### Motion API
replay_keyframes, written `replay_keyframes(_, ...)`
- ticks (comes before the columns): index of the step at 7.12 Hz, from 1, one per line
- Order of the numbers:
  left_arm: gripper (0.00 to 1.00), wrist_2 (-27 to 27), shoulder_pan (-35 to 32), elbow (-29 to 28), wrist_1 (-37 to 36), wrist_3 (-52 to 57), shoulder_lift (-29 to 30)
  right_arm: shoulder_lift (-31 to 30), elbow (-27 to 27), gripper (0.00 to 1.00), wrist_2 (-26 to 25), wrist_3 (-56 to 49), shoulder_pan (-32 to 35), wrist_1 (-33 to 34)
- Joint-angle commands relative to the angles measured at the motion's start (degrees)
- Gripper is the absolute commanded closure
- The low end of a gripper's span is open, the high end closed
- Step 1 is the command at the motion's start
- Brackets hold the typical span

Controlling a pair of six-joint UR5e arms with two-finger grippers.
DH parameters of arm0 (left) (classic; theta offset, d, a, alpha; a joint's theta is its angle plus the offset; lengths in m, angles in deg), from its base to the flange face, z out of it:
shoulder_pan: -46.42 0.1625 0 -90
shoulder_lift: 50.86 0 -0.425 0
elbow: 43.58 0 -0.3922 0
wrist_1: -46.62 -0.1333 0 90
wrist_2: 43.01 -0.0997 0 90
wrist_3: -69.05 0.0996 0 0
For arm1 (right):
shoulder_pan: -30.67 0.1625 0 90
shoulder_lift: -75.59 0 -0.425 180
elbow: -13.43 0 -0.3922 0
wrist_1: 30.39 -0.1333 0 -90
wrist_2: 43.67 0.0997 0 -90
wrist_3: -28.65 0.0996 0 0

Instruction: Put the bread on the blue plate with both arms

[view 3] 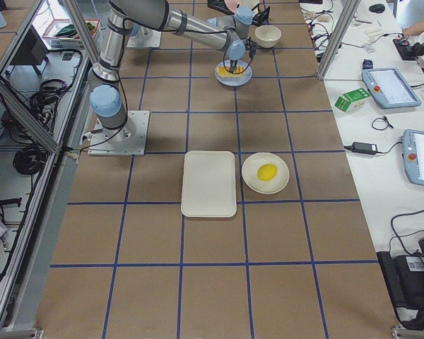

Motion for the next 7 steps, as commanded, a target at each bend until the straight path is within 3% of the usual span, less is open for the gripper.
replay_keyframes(1, 0.0, -2.27, -0.04, 1.49, 0.19, 1.06, -1.27, -0.11, 0.35, 0.04, -0.05, 0.22, -0.04, 0.17)
replay_keyframes(4, 0.0, -2.73, -0.04, 3.53, -1.21, 1.24, -1.71, -3.77, 1.31, 0.0, -2.75, -1.0, -3.01, -0.08)
replay_keyframes(5, 0.0, -2.64, -0.04, 3.53, -2.17, 1.15, -1.71, -6.41, 1.06, 0.0, -5.56, -3.01, -6.07, -2.44)
replay_keyframes(7, 0.0, -2.73, -0.04, 3.53, -2.53, 1.15, -1.71, -14.13, 1.15, 0.0, -5.67, -11.95, -11.44, -10.96)
